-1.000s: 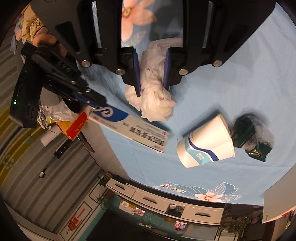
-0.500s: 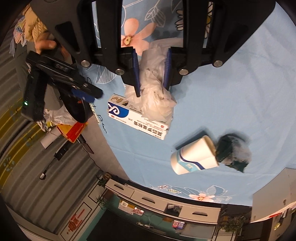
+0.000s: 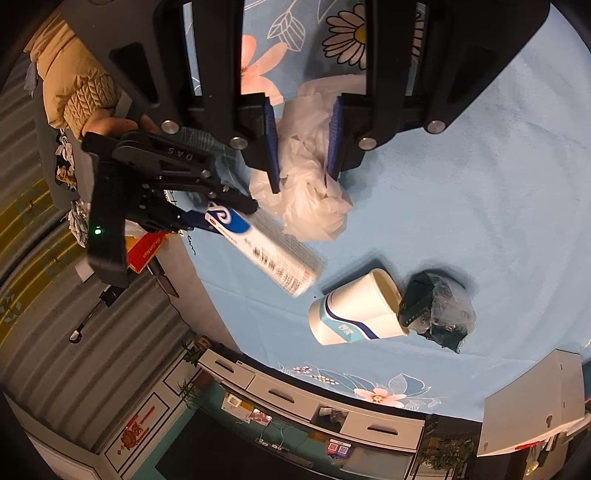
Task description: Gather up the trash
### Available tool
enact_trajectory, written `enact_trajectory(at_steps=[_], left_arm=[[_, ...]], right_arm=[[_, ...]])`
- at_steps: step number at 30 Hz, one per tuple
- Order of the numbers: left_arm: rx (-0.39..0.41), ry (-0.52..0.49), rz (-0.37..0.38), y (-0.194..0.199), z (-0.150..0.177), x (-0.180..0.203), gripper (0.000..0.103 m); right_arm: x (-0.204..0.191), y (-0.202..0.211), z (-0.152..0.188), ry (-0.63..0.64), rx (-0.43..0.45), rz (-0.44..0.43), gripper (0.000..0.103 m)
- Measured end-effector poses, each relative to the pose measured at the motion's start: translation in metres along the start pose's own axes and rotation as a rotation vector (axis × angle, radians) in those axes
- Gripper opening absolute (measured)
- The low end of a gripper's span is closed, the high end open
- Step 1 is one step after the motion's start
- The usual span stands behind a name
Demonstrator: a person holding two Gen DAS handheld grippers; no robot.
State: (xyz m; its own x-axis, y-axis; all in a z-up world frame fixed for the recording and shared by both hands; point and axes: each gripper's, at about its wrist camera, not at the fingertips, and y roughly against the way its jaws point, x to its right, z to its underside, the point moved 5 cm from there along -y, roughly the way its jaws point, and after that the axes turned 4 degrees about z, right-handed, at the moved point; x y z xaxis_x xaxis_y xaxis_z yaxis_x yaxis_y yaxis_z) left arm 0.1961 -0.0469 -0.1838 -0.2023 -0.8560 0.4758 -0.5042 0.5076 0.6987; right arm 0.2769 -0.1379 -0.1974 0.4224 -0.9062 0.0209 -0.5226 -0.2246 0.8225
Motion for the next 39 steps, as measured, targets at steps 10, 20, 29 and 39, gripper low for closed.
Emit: enact_trajectory(at_steps=[10, 20, 29, 39], left_arm=[[0.007, -0.012, 0.018, 0.006, 0.003, 0.006, 0.024], [0.017, -0.067, 0.049, 0.022, 0.01, 0.032, 0.024], [-0.002, -0.158, 0.104, 0.02, 0.016, 0.083, 0.024], [-0.031, -0.325, 0.185, -0.006, 0.012, 0.178, 0.024]], right_arm=[[-0.008, 0.042, 0.022, -0.149, 0.084, -0.026, 0.017], [-0.002, 0.111, 0.066, -0.297, 0.174, -0.004, 0.016], [0.043, 0.165, 0.116, -0.465, 0.241, 0.092, 0.016], [0.1, 0.198, 0.166, -0.643, 0.291, 0.202, 0.017]])
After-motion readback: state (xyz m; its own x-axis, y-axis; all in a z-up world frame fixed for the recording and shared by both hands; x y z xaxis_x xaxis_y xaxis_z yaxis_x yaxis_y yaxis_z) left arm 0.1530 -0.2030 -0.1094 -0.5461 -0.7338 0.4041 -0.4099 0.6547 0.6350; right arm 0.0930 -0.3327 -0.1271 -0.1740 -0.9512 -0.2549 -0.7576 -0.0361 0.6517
